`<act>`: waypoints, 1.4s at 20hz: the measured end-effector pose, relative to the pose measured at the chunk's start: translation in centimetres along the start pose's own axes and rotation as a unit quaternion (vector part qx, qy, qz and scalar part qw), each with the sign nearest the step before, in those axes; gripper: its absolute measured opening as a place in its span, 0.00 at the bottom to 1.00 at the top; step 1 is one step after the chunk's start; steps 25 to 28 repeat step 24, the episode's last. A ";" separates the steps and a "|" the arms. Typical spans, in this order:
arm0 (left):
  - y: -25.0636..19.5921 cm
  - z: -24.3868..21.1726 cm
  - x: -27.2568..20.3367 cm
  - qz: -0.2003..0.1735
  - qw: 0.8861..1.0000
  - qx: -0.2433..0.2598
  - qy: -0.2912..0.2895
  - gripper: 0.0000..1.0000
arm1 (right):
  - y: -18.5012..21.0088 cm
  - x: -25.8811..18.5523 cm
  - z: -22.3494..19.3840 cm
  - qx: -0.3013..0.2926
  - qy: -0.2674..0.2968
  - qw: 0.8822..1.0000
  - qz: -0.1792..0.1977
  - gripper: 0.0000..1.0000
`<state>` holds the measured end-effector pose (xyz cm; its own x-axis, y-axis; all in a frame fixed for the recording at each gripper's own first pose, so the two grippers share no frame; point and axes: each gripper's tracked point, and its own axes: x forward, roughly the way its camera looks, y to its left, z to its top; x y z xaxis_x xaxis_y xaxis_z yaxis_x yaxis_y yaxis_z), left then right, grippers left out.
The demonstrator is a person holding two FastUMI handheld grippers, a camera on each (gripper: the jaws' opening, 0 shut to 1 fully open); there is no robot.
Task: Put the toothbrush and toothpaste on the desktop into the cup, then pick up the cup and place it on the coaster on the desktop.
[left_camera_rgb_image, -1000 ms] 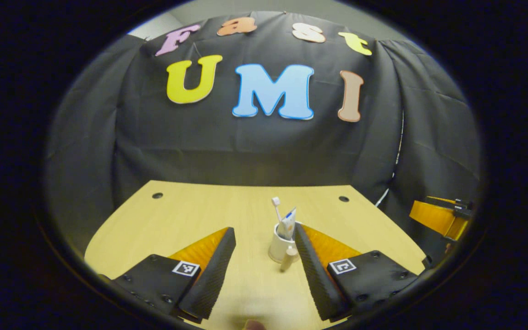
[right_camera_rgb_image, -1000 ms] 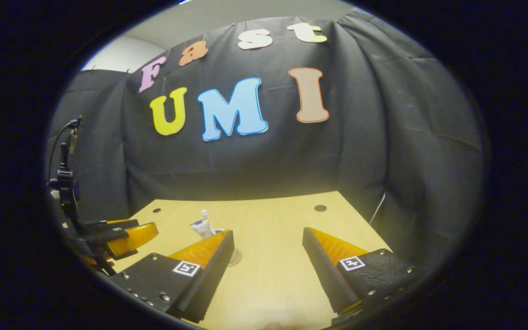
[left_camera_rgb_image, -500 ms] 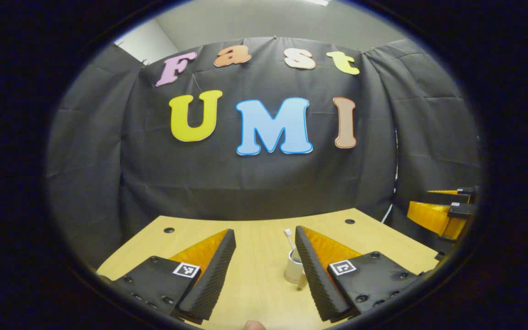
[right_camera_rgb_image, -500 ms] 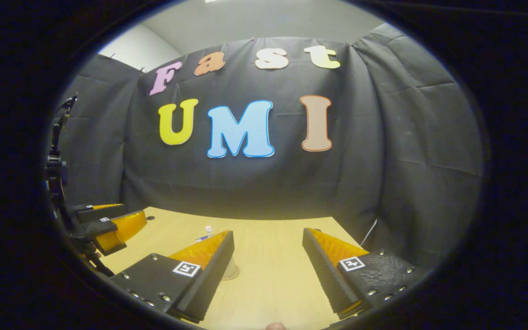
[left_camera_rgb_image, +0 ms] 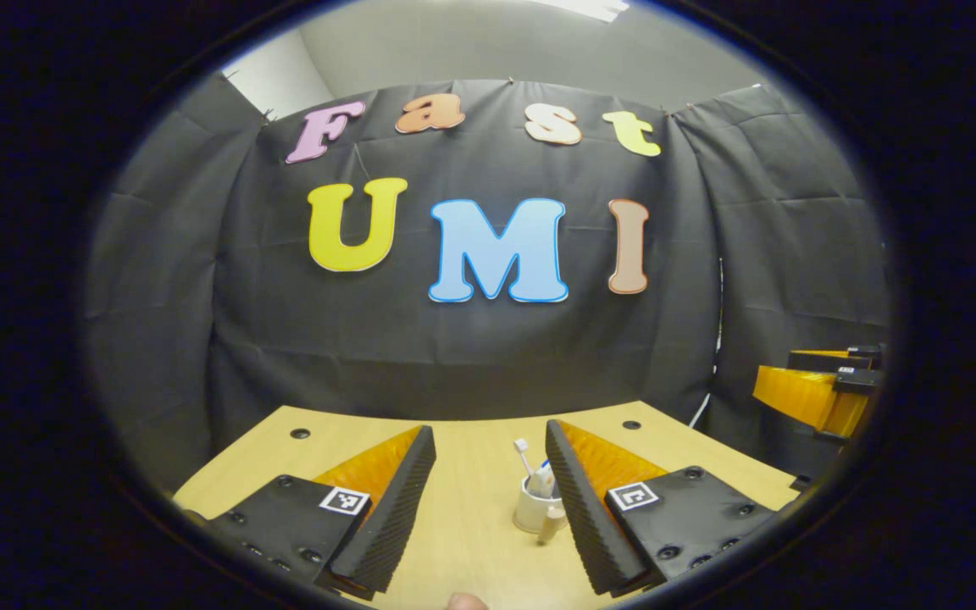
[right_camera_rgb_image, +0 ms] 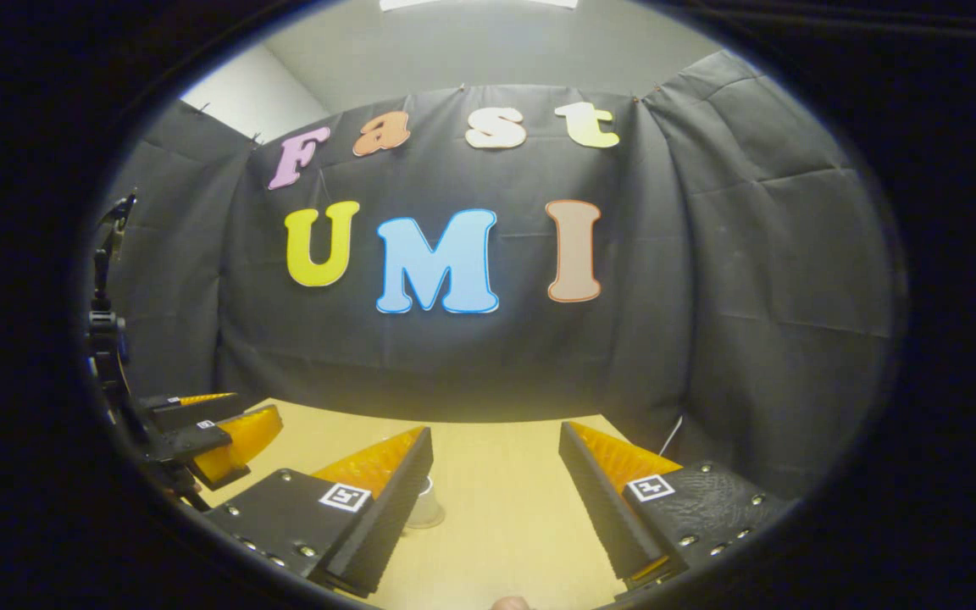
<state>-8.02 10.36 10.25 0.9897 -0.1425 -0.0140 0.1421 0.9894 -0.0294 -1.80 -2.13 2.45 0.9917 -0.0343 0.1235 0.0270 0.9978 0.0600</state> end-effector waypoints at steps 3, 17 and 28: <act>0.0 0.1 0.3 0.008 1.000 0.002 0.002 0.88 | -0.6 -0.3 -0.1 0.002 0.002 1.000 -0.001 0.94; -13.8 -0.5 0.5 0.064 0.997 -0.031 -0.044 0.88 | -15.1 0.0 -1.0 0.039 -0.024 0.998 0.042 0.94; -32.2 -5.4 6.7 0.037 0.995 -0.069 -0.062 0.87 | -29.6 2.4 -7.9 0.043 0.026 0.999 0.020 0.86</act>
